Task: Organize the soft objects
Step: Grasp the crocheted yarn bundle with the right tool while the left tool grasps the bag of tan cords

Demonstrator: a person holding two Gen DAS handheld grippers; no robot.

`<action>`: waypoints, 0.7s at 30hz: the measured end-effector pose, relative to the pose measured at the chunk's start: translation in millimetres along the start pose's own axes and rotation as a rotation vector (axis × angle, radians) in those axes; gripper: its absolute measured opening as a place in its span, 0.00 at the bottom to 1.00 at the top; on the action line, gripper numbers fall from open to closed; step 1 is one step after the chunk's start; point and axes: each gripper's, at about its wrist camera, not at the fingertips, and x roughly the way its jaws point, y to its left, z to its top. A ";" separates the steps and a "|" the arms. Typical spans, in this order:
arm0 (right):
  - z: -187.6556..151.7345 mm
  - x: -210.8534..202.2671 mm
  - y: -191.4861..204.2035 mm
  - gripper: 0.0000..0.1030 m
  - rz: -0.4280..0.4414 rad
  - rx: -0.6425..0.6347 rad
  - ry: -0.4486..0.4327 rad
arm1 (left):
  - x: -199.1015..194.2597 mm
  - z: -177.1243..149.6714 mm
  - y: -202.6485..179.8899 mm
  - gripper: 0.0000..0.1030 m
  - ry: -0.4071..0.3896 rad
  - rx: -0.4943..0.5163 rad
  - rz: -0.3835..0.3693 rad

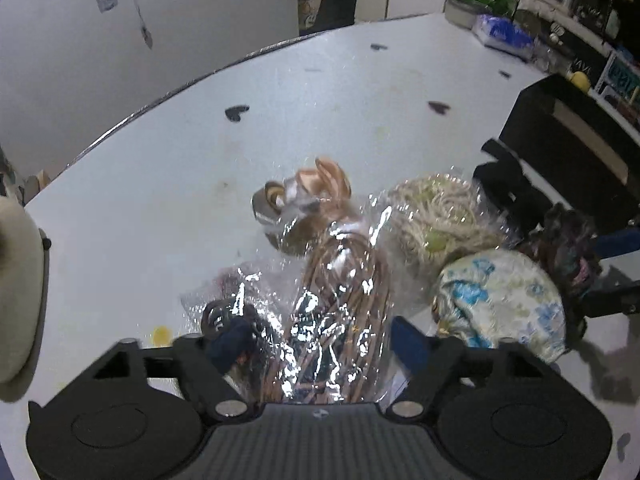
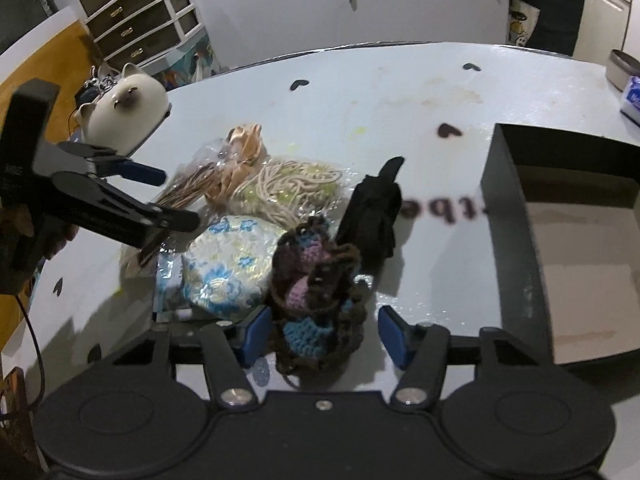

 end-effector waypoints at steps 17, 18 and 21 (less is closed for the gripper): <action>-6.1 -6.5 4.5 0.23 0.038 -0.012 -0.019 | -29.4 -35.9 -7.4 0.34 -0.024 -0.246 0.077; -7.2 -9.1 5.0 0.22 0.041 -0.014 -0.024 | -33.5 -40.3 -9.4 0.34 -0.031 -0.274 0.079; -10.6 -19.0 4.9 0.22 0.048 -0.018 -0.045 | -44.8 -49.4 -18.0 0.34 -0.055 -0.340 0.089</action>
